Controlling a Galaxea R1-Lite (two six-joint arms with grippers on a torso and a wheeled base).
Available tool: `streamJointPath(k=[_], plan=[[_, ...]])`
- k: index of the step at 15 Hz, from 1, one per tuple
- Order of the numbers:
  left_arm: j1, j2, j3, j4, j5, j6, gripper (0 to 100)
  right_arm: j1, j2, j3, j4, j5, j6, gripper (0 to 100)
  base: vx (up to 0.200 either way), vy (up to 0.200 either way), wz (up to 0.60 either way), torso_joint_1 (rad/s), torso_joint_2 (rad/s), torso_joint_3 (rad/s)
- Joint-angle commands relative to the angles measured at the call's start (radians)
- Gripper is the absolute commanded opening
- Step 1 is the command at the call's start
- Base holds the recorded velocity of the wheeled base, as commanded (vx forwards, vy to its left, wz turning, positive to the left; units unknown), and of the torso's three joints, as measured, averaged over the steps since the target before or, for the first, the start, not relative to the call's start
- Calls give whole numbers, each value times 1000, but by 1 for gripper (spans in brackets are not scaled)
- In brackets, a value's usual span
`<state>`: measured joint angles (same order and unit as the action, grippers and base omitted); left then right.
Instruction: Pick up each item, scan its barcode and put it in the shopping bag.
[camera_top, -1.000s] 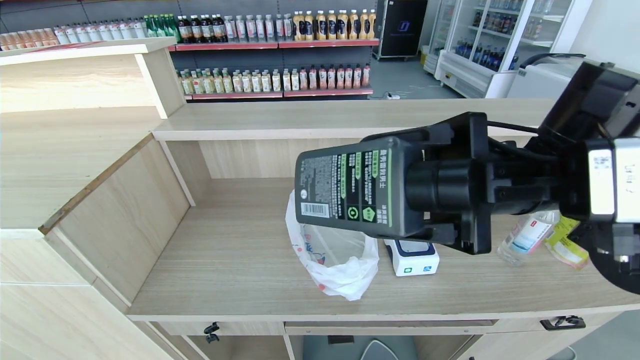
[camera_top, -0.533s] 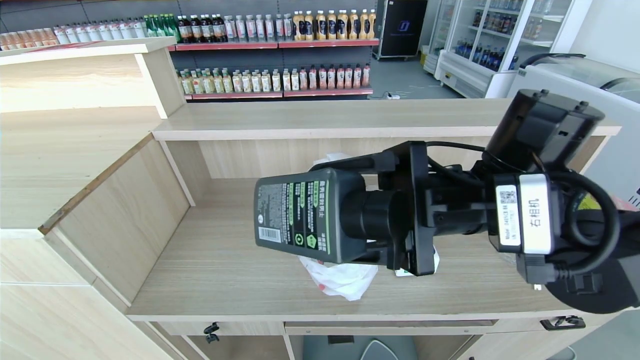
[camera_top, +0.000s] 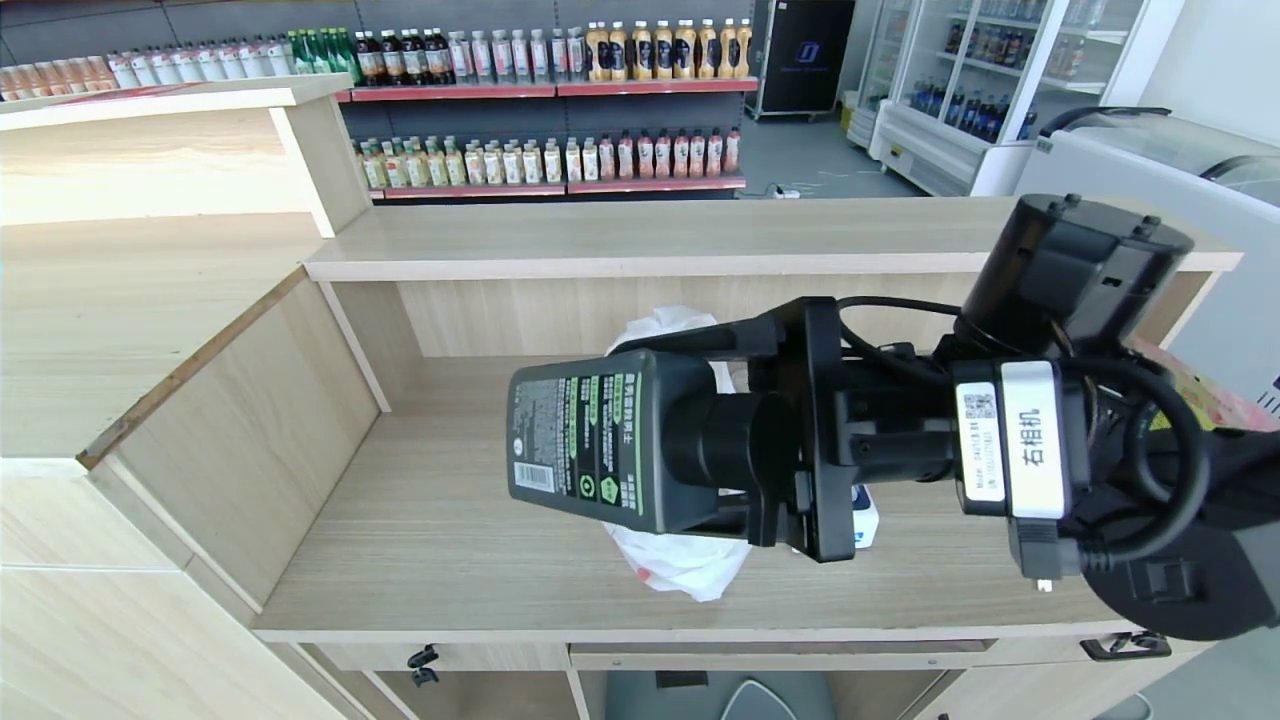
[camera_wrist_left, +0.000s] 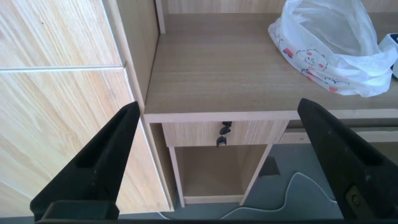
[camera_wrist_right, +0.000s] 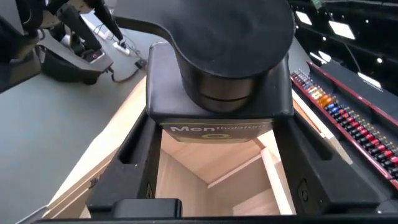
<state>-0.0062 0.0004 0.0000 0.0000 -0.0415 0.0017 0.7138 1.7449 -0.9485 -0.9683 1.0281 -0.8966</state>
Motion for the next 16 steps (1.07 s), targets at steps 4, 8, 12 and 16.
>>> streamJointPath(k=[4,8,12,16], plan=[[0,1,0,0,0,0,100,-252,-338,45,353,-316,314,0,0,0,0,0,0,0],[0,1,0,0,0,0,100,-698,-493,134,444,-368,794,0,0,0,0,0,0,0],[0,1,0,0,0,0,100,-1050,-559,205,674,-391,1035,0,0,0,0,0,0,0],[0,1,0,0,0,0,100,-1226,-607,234,947,-410,1030,0,0,0,0,0,0,0]])
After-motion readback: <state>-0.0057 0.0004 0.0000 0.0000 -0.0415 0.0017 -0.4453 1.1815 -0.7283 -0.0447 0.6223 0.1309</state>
